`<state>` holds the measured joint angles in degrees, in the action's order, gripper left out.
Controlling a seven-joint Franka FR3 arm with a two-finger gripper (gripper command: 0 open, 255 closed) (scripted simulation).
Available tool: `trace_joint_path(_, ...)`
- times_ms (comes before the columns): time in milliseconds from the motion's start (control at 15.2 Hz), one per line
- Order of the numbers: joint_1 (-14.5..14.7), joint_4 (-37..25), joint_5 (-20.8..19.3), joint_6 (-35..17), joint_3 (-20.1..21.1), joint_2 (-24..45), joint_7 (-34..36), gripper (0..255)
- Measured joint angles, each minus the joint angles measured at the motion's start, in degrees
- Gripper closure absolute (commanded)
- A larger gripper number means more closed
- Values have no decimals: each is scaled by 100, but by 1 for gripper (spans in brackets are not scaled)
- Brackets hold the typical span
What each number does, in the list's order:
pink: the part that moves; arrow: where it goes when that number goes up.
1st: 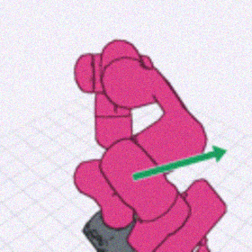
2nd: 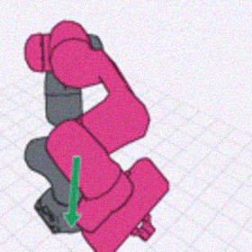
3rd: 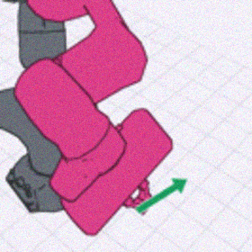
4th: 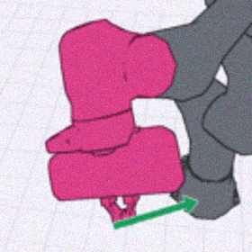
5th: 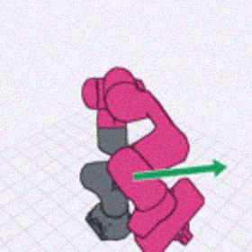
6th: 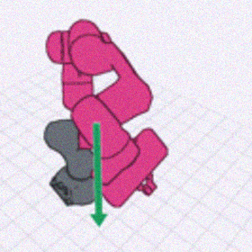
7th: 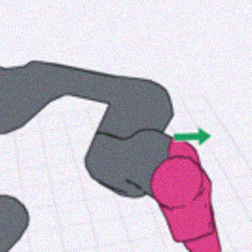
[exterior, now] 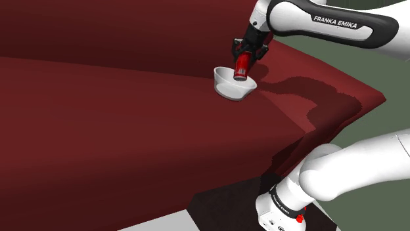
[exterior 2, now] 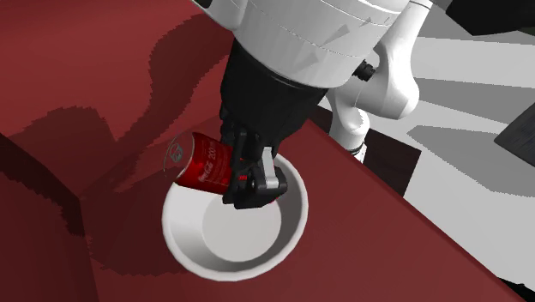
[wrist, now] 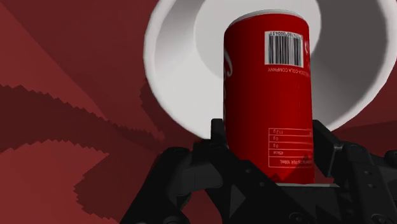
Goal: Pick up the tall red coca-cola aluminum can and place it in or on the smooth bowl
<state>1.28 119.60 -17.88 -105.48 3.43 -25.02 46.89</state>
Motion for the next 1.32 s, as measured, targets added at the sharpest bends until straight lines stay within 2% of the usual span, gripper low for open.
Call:
trace_joint_path(198,-2,217,-18,-192,-9,-17,54,255)
trace_joint_path(594,0,290,-21,-239,-8,-45,72,255)
trace_joint_path(660,0,291,-21,-239,-8,-45,72,0)
trace_joint_path(1056,0,291,-22,-241,-8,-46,72,0)
trace_joint_path(1320,39,-252,44,310,98,-46,29,0)
